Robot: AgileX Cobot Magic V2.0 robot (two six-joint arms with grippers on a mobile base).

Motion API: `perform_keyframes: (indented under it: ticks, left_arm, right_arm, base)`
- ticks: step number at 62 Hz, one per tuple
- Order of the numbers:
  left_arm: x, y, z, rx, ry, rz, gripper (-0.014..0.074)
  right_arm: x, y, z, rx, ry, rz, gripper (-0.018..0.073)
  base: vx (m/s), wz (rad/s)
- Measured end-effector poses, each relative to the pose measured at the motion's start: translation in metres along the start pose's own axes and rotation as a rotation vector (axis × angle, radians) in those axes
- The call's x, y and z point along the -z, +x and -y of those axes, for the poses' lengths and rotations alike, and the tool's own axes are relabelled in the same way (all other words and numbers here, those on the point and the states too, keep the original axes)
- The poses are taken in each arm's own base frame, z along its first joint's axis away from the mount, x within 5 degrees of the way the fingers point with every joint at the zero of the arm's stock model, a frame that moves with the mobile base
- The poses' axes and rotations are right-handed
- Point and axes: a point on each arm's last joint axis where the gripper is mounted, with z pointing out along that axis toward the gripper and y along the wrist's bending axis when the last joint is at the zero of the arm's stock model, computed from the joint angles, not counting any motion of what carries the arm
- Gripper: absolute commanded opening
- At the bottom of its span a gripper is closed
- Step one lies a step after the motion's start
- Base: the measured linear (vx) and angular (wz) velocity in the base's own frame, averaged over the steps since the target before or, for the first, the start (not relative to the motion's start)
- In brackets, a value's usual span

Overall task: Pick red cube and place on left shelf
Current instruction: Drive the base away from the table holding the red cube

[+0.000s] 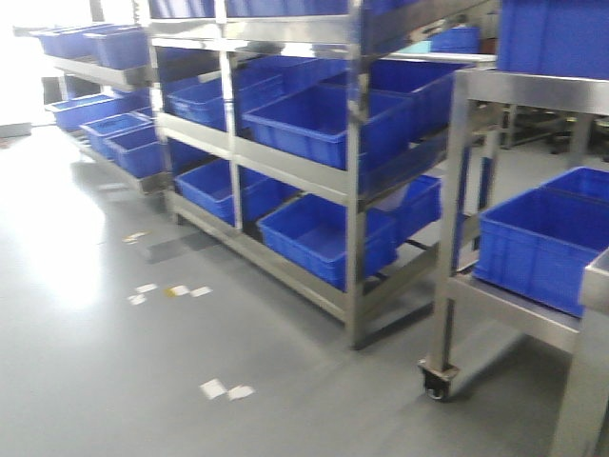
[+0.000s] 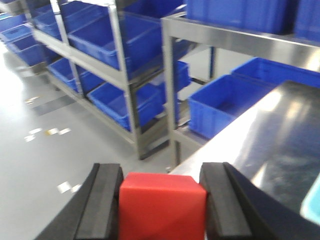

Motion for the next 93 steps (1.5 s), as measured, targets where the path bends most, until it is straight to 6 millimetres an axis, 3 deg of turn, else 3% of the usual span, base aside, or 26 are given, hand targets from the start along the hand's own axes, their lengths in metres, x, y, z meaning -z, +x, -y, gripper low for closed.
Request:
perform_keyframes:
  ticks: [93]
  left_arm:
    - [0.0, 0.0, 0.0, 0.0, 0.0, 0.0, 0.0106]
  right_arm:
    - [0.0, 0.0, 0.0, 0.0, 0.0, 0.0, 0.0057]
  base:
    - [-0.29, 0.41]
